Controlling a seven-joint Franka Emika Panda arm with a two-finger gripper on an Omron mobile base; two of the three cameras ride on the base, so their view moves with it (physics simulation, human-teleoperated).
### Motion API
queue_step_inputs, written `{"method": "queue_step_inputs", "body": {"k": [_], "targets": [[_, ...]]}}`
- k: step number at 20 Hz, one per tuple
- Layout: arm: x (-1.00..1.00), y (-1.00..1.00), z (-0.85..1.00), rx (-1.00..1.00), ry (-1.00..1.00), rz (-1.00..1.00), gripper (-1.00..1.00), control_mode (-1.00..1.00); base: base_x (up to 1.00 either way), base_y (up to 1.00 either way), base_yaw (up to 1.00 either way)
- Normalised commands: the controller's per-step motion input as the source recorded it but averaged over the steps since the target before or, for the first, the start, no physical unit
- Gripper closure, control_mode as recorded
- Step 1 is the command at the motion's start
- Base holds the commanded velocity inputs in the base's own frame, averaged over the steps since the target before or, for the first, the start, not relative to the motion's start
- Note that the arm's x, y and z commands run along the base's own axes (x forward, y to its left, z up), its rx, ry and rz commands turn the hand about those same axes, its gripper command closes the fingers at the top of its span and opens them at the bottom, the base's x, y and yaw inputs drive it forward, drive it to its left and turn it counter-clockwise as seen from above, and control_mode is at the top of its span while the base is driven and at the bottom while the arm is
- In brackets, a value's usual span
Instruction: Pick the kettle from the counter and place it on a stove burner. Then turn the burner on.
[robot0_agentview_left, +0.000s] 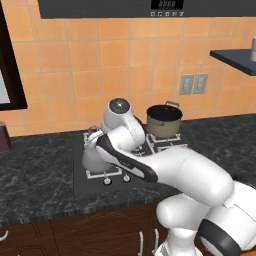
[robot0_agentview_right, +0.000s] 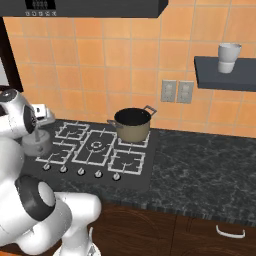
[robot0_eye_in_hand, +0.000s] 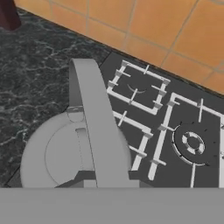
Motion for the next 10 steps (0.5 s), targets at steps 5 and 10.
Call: {"method": "queue_step_inputs", "body": {"k": [5,10], "targets": [[0.26,-0.23,0.00,-0.12,0.00,-0.11,1.00,-1.00,0.00,0.00,0.00],[0.33,0.03,0.00,-0.03,0.00,-0.07,1.00,-1.00,0.00,0.00,0.00]]}}
